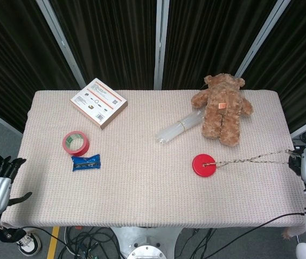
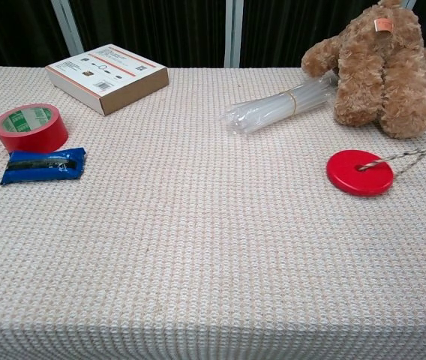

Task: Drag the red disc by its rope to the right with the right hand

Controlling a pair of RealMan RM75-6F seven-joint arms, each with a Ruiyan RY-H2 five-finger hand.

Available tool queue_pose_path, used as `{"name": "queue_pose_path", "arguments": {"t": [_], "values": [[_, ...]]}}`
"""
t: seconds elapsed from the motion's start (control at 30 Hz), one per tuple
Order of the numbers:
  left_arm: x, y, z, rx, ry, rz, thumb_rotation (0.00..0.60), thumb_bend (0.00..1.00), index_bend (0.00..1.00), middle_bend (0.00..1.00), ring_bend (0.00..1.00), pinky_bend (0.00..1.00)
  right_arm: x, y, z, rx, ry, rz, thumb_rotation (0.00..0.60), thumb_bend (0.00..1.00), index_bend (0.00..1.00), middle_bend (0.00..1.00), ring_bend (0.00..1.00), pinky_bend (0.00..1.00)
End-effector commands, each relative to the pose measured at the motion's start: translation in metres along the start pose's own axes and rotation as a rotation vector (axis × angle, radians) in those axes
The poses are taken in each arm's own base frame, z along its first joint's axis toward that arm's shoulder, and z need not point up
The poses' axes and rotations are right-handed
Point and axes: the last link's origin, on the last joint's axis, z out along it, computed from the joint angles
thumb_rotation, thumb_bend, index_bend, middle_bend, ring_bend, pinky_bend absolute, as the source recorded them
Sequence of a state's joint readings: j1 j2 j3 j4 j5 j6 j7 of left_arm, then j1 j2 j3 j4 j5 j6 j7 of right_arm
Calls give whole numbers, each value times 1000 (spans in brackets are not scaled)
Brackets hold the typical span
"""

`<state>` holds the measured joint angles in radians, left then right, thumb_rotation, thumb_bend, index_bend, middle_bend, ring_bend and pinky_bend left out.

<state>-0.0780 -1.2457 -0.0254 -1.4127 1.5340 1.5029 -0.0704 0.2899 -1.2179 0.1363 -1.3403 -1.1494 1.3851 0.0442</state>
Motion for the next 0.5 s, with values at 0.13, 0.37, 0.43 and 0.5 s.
{"name": "queue_pose_path", "arguments": {"t": [0.13, 0.37, 0.43, 0.5], "values": [[0, 1, 1, -1, 0, 0, 600, 15, 139, 134, 24, 123, 8, 21, 0, -72, 14, 11, 600, 595, 1000, 945, 745, 754], [1, 1, 0, 1, -1, -1, 600, 16, 139, 134, 24, 123, 4, -28, 10, 68, 16, 54, 600, 596, 1000, 946, 748, 754], [1, 1, 1, -1, 1, -2, 600, 15, 139, 134, 24, 123, 3, -59, 15, 155, 26, 79, 600, 595, 1000, 947, 748, 754], [1, 1, 1, -1, 2, -2, 600, 16, 139, 134, 24, 123, 1, -87, 19, 228, 33, 98, 600, 595, 1000, 947, 748, 754]]}}
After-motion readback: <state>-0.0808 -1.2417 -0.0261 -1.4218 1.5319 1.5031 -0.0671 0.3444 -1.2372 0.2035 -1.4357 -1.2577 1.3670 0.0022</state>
